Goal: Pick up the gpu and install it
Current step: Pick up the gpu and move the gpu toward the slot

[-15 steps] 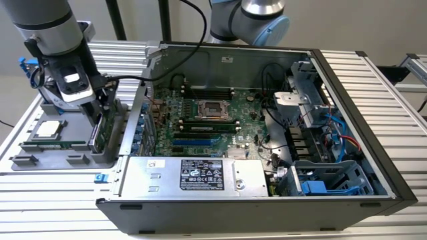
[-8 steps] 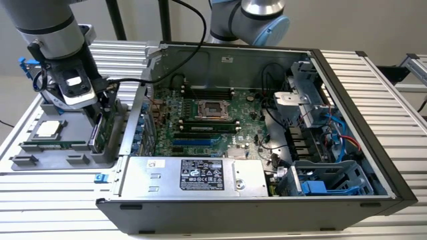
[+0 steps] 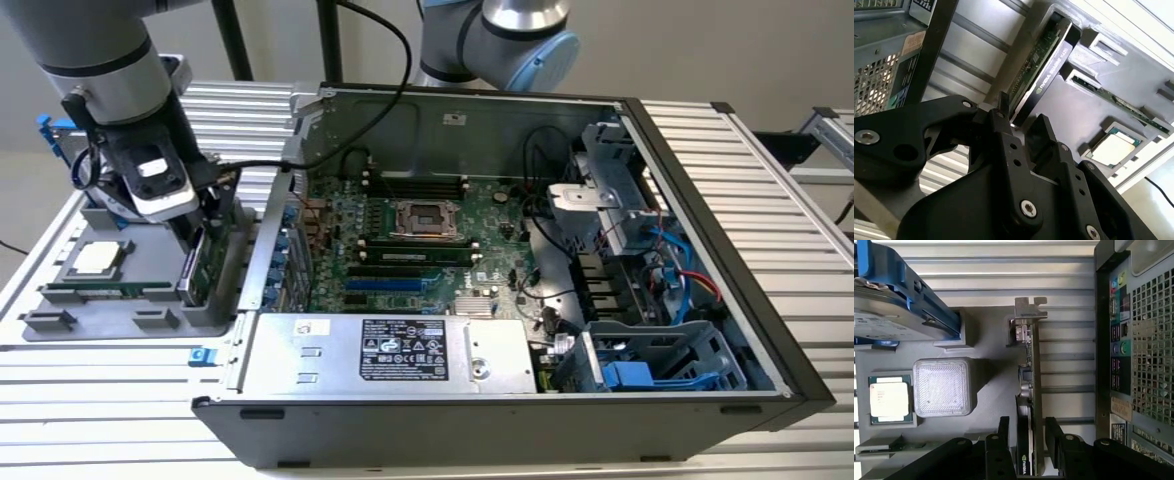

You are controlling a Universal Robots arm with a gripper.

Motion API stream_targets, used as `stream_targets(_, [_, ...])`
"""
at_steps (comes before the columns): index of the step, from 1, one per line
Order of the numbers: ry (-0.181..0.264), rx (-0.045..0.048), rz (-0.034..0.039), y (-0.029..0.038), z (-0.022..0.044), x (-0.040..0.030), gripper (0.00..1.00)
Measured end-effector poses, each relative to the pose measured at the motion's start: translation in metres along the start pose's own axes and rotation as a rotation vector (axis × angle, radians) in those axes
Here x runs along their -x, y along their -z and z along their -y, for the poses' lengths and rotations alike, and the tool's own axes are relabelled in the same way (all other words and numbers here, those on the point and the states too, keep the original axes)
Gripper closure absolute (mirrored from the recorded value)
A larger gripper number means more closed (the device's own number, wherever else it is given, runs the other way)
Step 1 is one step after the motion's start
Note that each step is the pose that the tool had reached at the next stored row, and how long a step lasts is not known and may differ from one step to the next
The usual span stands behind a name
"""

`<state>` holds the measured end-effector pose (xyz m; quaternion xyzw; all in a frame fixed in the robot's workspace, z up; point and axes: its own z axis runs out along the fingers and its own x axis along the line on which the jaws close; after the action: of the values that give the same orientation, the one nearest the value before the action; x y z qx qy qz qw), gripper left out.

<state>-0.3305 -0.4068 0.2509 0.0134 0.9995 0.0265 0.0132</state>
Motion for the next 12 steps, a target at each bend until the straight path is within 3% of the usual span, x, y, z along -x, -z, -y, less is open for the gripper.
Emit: stream_targets(12, [0.0, 0.0, 0.0, -0.0113, 0.0006, -0.0003, 0.0])
